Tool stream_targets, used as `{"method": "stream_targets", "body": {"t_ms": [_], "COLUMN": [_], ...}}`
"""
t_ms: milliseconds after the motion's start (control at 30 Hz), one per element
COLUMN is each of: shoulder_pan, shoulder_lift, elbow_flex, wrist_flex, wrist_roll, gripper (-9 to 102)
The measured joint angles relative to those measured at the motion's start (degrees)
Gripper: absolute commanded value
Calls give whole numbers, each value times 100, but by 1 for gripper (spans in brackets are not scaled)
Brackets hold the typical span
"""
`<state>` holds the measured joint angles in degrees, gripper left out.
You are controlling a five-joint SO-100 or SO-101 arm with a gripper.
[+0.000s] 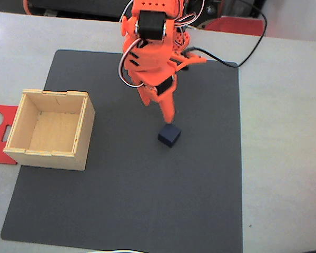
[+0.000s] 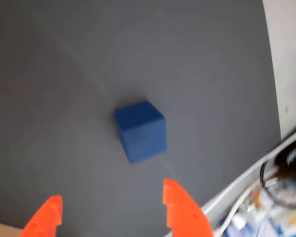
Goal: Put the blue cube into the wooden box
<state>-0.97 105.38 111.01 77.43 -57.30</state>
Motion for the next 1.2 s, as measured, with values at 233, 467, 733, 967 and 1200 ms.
{"method": "stream_targets", "body": {"t_ms": [233, 467, 733, 967, 1200], "shoulder_pan": [0, 0, -369, -712, -773], "shoulder_lift": [-413, -1573, -2355, -2426, -2681], "elbow_flex": [-396, -1169, -1318, -1318, -1450], "wrist_flex": [-18, -369, -606, -606, -606], "wrist_roll": [-835, -861, -431, -62, 141], "gripper": [26, 27, 27, 25, 4]}}
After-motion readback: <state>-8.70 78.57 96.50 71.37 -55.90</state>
